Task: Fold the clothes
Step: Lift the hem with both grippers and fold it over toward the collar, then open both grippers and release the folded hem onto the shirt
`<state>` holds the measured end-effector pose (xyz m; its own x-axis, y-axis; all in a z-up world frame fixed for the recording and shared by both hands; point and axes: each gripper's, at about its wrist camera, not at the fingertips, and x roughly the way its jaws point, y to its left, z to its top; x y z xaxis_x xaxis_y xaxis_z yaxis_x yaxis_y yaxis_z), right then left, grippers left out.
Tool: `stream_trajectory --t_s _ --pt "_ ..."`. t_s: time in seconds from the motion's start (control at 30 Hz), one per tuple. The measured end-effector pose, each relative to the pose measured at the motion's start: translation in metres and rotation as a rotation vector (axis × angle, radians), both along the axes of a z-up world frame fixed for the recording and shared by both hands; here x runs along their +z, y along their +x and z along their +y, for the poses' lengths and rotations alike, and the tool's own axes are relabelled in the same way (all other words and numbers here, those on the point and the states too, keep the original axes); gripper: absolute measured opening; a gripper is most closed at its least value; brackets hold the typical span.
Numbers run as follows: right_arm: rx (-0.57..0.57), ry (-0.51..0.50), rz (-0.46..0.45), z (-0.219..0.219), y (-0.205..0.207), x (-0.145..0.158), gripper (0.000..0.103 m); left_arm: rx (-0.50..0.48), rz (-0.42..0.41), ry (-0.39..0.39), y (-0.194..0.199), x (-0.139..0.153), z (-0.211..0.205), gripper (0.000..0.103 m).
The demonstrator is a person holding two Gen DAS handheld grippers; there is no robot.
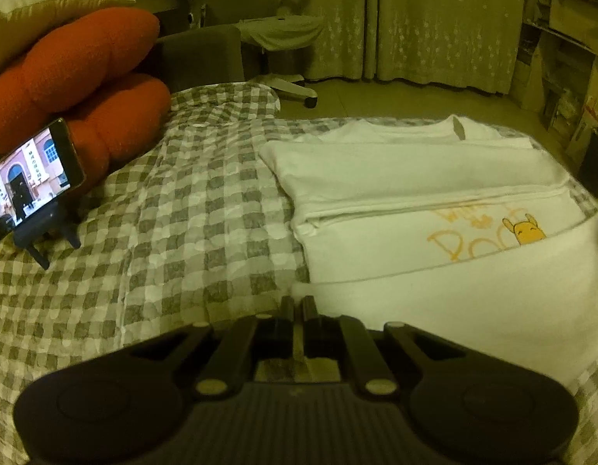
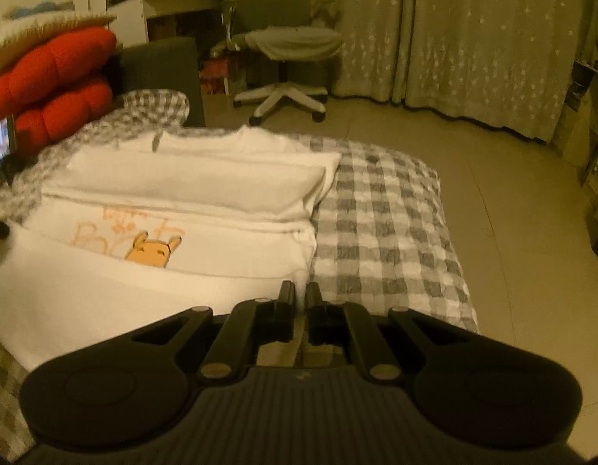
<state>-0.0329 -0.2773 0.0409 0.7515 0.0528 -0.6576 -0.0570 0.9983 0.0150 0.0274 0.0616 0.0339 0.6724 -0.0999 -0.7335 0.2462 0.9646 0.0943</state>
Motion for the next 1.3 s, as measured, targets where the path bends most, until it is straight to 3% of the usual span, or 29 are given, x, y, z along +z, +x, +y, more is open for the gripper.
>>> stream_trajectory --t_s 0.1,0.27,0.57,0.6,0.8,0.9,1.03,1.13,1.3 --pt "-0.014 -0.007 0.064 0.0 0.006 -0.011 0.006 -0.013 0.001 0.043 0.001 -0.003 -0.007 0.005" --pt "-0.018 0.001 0.064 -0.001 0.002 -0.008 0.006 0.022 0.017 -0.02 0.005 0.0 0.002 0.009" --pt "-0.036 -0.014 0.041 0.0 0.0 -0.004 0.01 0.043 -0.018 -0.038 0.006 0.004 0.003 0.009" --pt "-0.041 -0.022 0.033 0.0 -0.001 -0.003 0.015 0.063 -0.022 -0.046 0.007 0.006 0.006 0.009" --pt "-0.064 -0.096 -0.074 0.005 -0.013 0.012 0.017 0.097 -0.084 -0.057 -0.002 0.02 0.014 0.009" --pt "0.02 -0.082 -0.093 0.018 -0.022 0.015 0.018 0.068 -0.098 -0.065 -0.014 0.023 0.008 0.009" --pt "0.16 -0.037 -0.036 0.043 -0.029 0.008 0.018 -0.004 -0.091 -0.096 -0.031 0.022 -0.012 0.009" --pt "0.255 -0.002 0.012 0.064 -0.033 0.001 0.018 -0.096 -0.092 -0.067 -0.05 0.014 -0.04 0.01" --pt "0.375 0.027 0.015 0.098 -0.048 0.002 0.019 -0.181 -0.071 -0.033 -0.068 -0.004 -0.077 0.01"
